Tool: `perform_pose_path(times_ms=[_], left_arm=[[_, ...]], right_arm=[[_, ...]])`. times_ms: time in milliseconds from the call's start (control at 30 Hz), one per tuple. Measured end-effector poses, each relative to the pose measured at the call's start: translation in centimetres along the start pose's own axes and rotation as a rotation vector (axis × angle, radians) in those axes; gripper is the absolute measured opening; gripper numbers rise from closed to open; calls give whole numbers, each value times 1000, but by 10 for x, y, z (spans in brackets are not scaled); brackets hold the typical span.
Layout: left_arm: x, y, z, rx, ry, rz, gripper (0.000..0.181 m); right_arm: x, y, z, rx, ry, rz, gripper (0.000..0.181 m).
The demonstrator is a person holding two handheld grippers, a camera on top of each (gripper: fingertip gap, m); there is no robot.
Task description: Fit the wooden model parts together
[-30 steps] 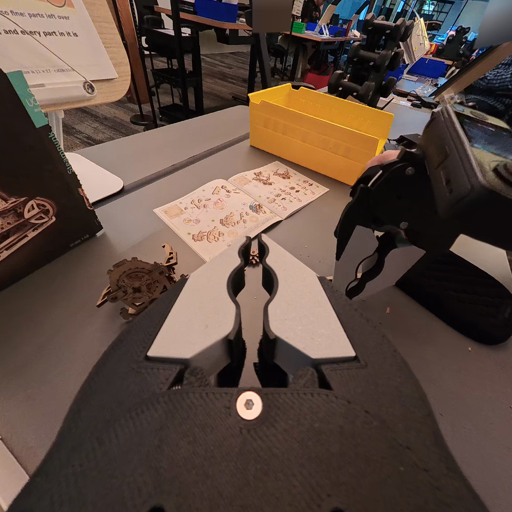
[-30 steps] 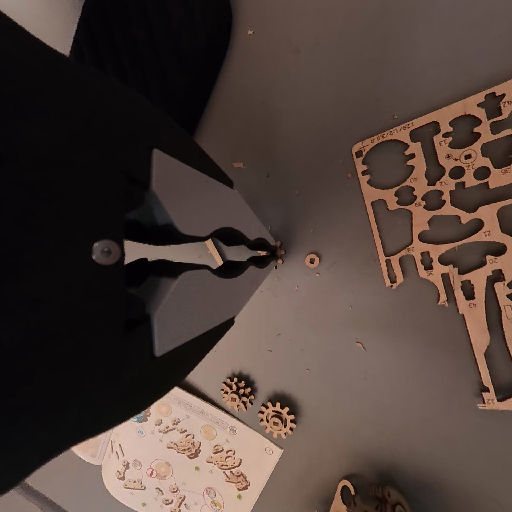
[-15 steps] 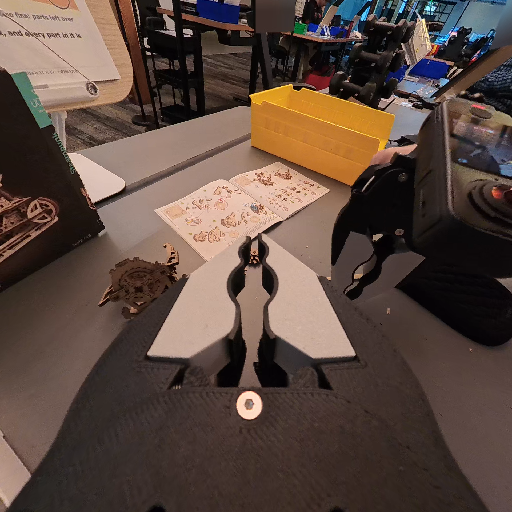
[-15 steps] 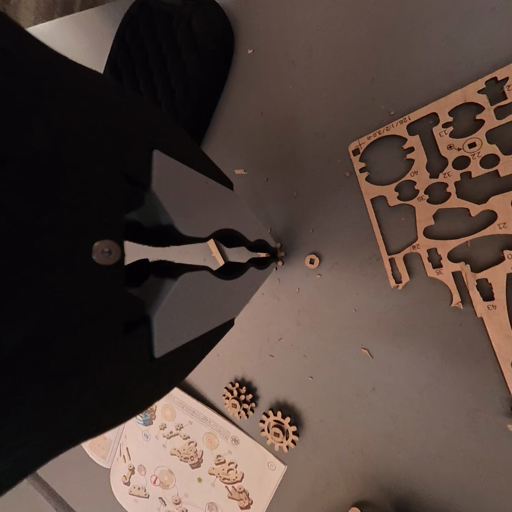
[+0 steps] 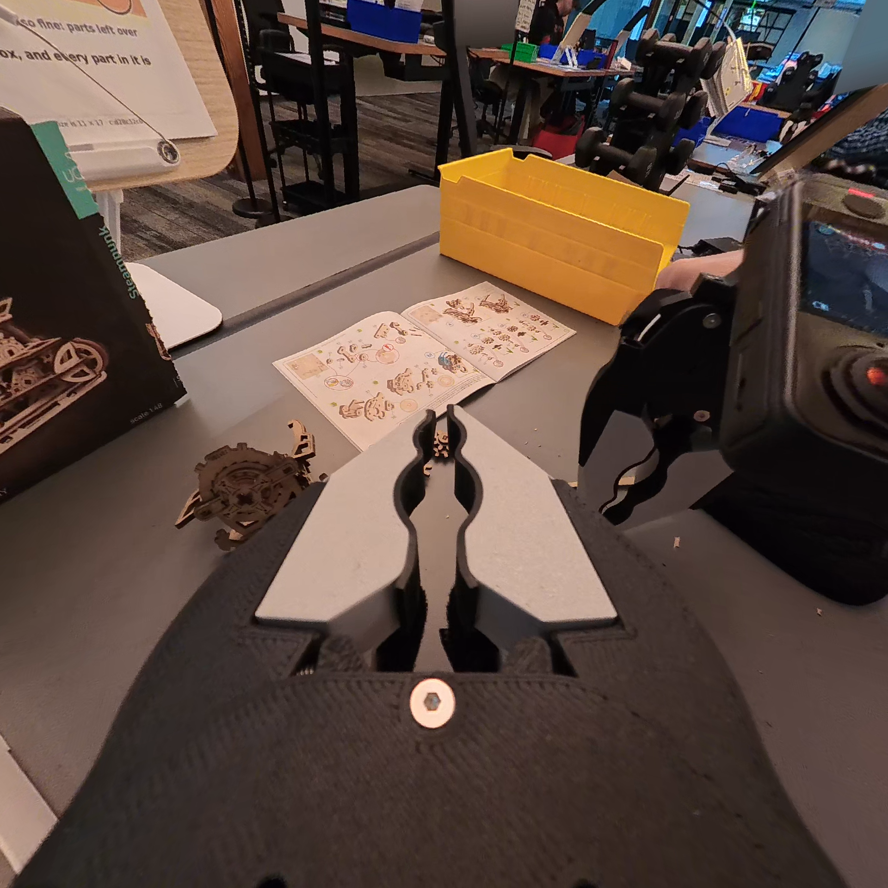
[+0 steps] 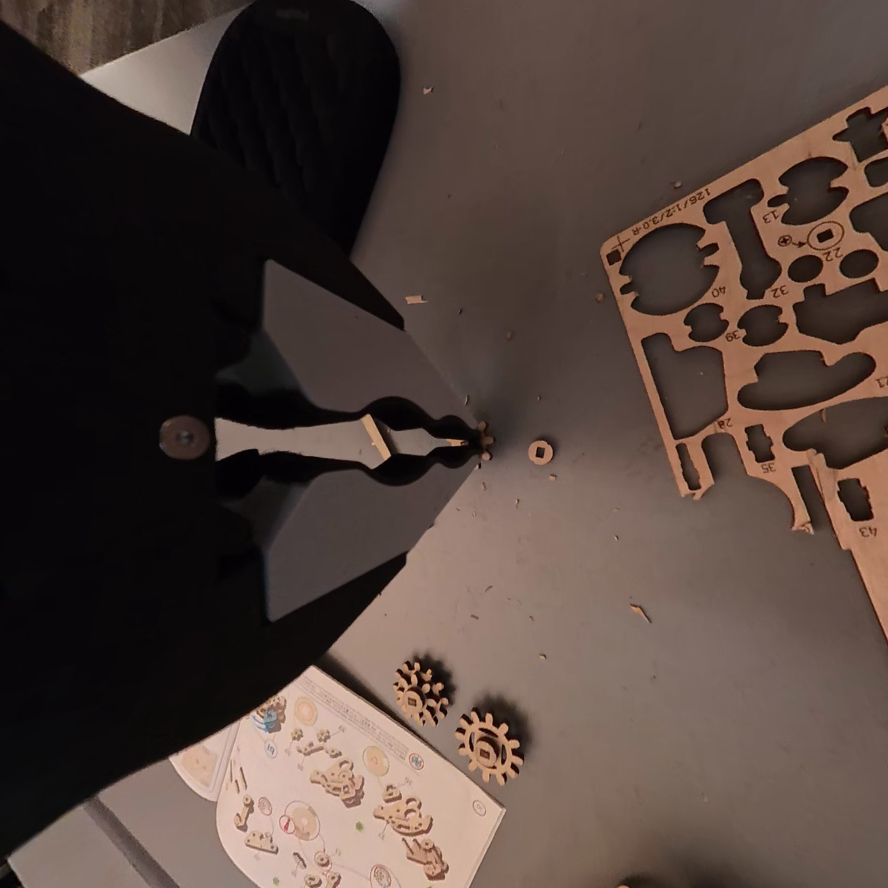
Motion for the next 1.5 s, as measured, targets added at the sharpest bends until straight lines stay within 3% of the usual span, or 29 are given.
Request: perform_pose_path(times_ms=[300, 467, 1000, 1167, 1500], left_arm=[[-1, 2, 0, 0, 3, -11, 3], [-2, 3, 1, 7, 11, -17, 3], [0, 0, 0, 11, 7, -9, 3], [0, 1, 0, 9, 5, -13, 4], [0, 2, -1, 9, 5, -19, 3]], right_arm=[[0, 0, -3, 17, 37, 3, 2], [0, 5, 0, -2, 55, 93, 2], [15, 8, 3, 178, 92, 153, 6], [14, -2, 12, 148, 5, 202, 4], [0, 0, 25, 104, -176, 152, 4]])
Point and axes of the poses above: each gripper's, where its closed fingertips meet, x back along the fingers, y out of its underside, z = x × y across the jaws, the point moved 8 cm from there along x, back along the fingers, and after that the axes turned 11 degrees about z, right-handed, at the moved point
